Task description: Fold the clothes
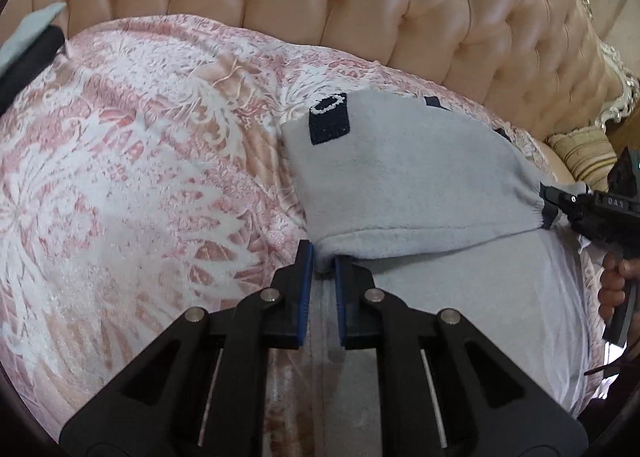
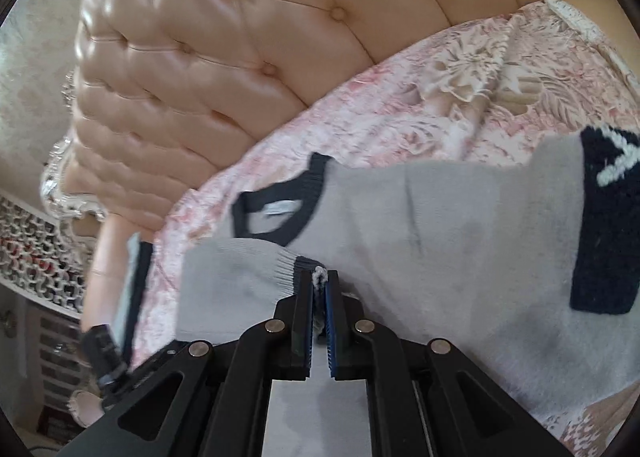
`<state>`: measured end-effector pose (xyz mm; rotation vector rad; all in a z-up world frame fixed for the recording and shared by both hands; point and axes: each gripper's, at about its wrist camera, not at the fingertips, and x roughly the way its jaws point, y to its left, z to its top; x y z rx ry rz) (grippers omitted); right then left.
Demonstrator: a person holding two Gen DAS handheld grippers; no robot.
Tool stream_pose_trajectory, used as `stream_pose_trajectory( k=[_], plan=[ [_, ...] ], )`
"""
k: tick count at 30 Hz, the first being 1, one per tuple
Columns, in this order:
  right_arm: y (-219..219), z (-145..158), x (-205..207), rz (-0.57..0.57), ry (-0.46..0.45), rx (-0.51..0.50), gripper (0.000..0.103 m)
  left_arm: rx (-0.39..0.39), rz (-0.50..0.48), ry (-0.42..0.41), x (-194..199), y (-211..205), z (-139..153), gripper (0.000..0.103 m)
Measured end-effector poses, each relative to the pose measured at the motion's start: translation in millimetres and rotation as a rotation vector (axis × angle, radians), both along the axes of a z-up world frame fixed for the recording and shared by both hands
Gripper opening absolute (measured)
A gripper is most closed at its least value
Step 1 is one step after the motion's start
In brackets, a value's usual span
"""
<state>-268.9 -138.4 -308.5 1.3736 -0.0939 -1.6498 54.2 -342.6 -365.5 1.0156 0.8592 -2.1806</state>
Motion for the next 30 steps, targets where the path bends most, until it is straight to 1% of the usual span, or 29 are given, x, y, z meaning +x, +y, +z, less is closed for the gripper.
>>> stream_pose_trajectory(
  k=[2,4,5,6,10,11,12,13,14,16,19,21,25,28,30],
  plan=[
    [-1,6,2,0.002,0.031,0.004,0.005,0.002,0.000,-0.002,0,1,0,0.013],
    [0,17,3,0.018,0.025,-0.053,0.006,0.003,0.002,-0.004,1,2,-1,0.013],
    [1,22,4,0.035,0.002,-0.093,0.009,-0.001,0.000,-0.007,1,3,-1,0.013],
    [2,27,5,0.053,-0.023,-0.133,0.009,-0.006,-0.002,-0.012,0,3,-1,0.014],
    [9,18,-2,0.009,-0.017,-0.069,0.010,-0.013,0.004,-0.023,0,-2,-3,0.020],
    [10,15,-4,-0.002,-0.015,-0.051,0.014,-0.017,0.006,-0.026,0,-2,-3,0.025],
    [12,13,-5,-0.014,-0.013,-0.034,0.018,-0.022,0.008,-0.030,1,-2,-4,0.028],
    [14,10,-7,-0.026,-0.011,-0.016,0.028,-0.027,0.010,-0.033,1,-1,-4,0.030],
    [15,8,-9,-0.037,-0.008,0.001,0.041,-0.032,0.012,-0.037,2,-1,-4,0.033],
    [19,11,-7,-0.021,-0.010,-0.007,0.055,-0.041,0.015,-0.043,3,-1,-4,0.036],
    [18,7,-3,0.011,-0.016,-0.017,0.056,-0.051,0.017,-0.047,2,-1,-5,0.038],
    [12,2,-1,0.018,-0.032,-0.006,0.056,-0.050,0.021,-0.049,1,-2,-5,0.040],
    [8,2,4,0.051,-0.058,-0.022,0.056,-0.047,0.028,-0.047,2,-2,-6,0.042],
    [3,-1,9,0.065,-0.045,0.014,0.056,-0.049,0.030,-0.046,2,-2,-6,0.043],
    [2,-2,11,0.068,-0.040,0.019,0.057,-0.053,0.029,-0.046,2,-2,-7,0.043]
  ],
)
